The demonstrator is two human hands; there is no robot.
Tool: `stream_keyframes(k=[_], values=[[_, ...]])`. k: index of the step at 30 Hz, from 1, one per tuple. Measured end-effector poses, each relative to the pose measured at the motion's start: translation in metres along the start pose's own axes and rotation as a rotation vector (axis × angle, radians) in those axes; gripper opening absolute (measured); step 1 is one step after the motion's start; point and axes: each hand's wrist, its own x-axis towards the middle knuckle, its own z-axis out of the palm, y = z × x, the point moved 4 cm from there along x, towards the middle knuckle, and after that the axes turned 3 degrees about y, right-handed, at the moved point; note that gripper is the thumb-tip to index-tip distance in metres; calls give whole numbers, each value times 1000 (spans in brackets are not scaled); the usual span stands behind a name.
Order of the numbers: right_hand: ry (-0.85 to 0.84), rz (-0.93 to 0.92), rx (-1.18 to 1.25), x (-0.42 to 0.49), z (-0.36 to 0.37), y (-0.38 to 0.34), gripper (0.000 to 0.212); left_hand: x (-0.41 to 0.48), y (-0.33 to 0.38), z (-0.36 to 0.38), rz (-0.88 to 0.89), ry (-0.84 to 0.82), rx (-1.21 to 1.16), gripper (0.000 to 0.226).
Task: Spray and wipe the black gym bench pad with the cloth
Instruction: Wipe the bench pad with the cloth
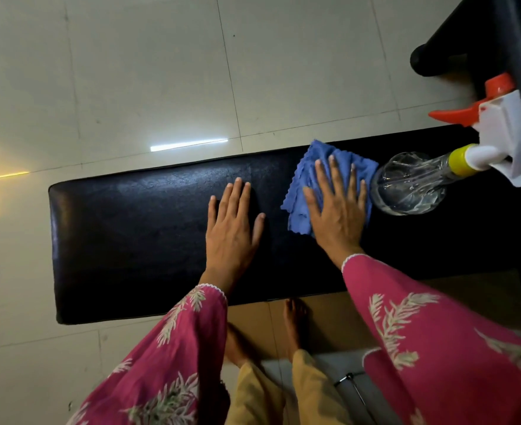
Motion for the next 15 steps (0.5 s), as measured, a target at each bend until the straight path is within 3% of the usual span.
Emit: stream_keyframes(k=[2, 6, 11, 15], values=[[-6, -10, 0, -9, 1, -14, 64, 1, -2, 2, -25, -5, -7, 62], [-94, -265, -21, -24, 7, -18, 63, 1, -1, 3, -25, -18, -16, 63], [-14, -29, -29, 2, 6, -14, 60, 1, -2, 5, -7, -28, -12, 62], [-71, -263, -48, -10, 10, -23, 63, 1, -1, 5, -9, -31, -20, 62]])
